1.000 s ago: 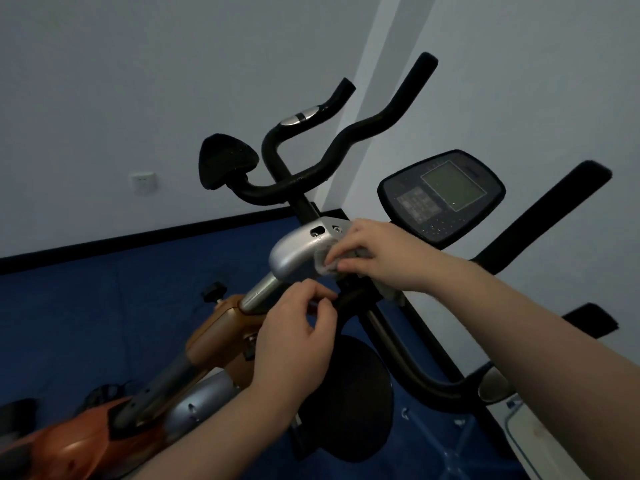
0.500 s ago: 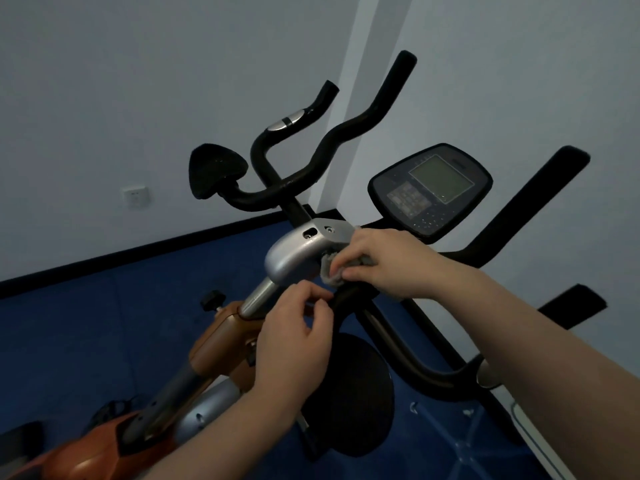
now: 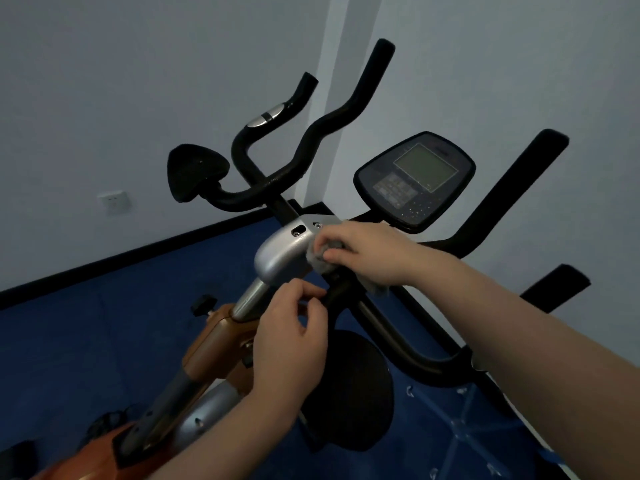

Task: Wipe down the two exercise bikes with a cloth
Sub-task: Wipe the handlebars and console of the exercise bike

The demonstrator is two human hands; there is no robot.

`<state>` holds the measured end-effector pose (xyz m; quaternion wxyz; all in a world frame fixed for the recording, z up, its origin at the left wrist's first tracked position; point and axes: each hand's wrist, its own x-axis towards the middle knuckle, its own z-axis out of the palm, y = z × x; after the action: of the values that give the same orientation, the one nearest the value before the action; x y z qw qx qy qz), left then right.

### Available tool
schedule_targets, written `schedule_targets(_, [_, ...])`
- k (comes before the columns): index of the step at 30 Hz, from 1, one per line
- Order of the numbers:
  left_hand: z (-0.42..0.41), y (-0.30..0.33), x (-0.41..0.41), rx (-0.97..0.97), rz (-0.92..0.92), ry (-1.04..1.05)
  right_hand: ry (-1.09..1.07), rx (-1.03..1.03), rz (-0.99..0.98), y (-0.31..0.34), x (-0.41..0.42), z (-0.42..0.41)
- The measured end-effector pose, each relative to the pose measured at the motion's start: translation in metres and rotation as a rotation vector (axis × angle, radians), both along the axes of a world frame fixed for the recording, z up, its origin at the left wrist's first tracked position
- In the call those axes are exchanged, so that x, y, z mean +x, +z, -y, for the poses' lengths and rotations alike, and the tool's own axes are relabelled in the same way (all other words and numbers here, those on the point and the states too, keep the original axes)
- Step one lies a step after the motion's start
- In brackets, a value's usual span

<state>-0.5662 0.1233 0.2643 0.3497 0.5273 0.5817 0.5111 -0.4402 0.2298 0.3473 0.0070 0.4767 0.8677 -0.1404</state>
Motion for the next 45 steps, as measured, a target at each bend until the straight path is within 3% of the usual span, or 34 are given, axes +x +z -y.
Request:
schedule_targets(5, [0.001, 0.001, 0.0, 0.004, 0.037, -0.032, -0.004, 0.214, -0.078, -0.009, 0.008, 0.022])
schedule_targets(7, [0.001, 0.002, -0.001, 0.006, 0.052, -0.039, -0.002, 0.187, -0.301, -0.006, 0.02, 0.043])
schedule_targets(10, [0.001, 0.003, -0.001, 0.014, 0.067, -0.043, -0.192, 0.329, -0.588, -0.006, 0.042, 0.074])
schedule_targets(12, [0.001, 0.002, -0.002, 0.019, 0.068, -0.057, -0.386, 0.353, -0.546, -0.015, 0.048, 0.093])
schedule_targets(14, [0.001, 0.001, -0.002, 0.013, 0.077, -0.078, -0.537, 0.251, -0.51, -0.028, 0.044, 0.108])
schedule_targets(19, [0.0, 0.004, -0.003, 0.052, 0.055, -0.117, -0.792, 0.175, -0.471, -0.047, 0.021, 0.1])
schedule_targets(24, [0.0, 0.011, -0.006, 0.312, -0.197, -0.2, -0.625, 0.315, -0.112, -0.049, 0.03, 0.124])
schedule_targets(31, [-0.003, 0.023, -0.001, 0.34, -0.471, -0.384, -0.47, 0.258, 0.122, -0.047, 0.041, 0.113])
schedule_targets(35, [-0.005, 0.028, -0.004, 0.289, -0.591, -0.462, -0.472, 0.444, 0.05, -0.052, 0.043, 0.131])
schedule_targets(39, [-0.002, 0.039, 0.003, 0.311, -0.728, -0.503, -0.257, 0.586, 0.077, -0.04, 0.086, 0.146])
schedule_targets(43, [0.002, 0.05, 0.036, 0.287, -0.818, -0.561, -0.439, 0.827, -0.175, -0.049, 0.101, 0.137])
schedule_targets(45, [0.006, 0.049, 0.05, 0.262, -0.856, -0.557, -0.414, 0.864, -0.219, -0.07, 0.093, 0.145])
